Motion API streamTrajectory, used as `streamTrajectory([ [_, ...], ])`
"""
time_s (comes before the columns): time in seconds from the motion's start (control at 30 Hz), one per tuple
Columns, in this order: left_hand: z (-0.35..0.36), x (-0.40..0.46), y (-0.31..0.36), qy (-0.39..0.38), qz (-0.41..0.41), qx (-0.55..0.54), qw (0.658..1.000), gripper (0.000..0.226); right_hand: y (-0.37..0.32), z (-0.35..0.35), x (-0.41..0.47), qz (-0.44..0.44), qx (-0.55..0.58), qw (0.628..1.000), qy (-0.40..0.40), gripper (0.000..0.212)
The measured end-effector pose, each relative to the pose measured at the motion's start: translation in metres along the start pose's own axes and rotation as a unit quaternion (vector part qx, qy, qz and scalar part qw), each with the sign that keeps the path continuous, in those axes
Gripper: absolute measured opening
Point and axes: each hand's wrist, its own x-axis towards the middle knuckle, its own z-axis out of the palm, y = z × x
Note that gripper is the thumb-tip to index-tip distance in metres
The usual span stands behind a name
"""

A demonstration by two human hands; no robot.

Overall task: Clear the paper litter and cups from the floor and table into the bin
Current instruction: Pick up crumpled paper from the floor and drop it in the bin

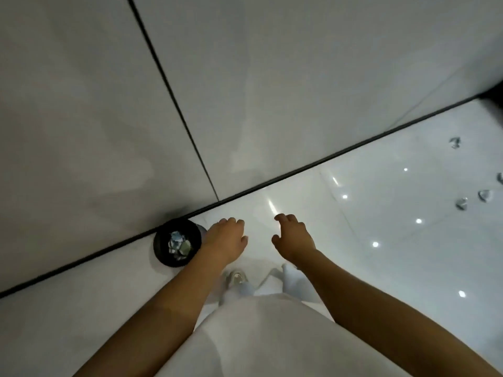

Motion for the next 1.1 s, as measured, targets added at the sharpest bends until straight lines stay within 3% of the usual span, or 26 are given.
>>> streamTrajectory([
  [0.3,-0.013,0.070,0.189,-0.047,0.132,0.105,0.985,0.045,0.186,-0.066,-0.043,0.144,0.121,0.980,0.067,0.052],
  [0.63,-0.001,0.138,0.430,-0.076,0.213,0.155,0.962,0.043,0.399,-0.137,-0.082,0.247,0.210,0.940,0.108,0.051],
  [1.1,-0.011,0.274,0.656,-0.122,0.306,0.249,0.911,0.042,0.597,-0.227,-0.047,0.336,0.310,0.877,0.148,0.051],
])
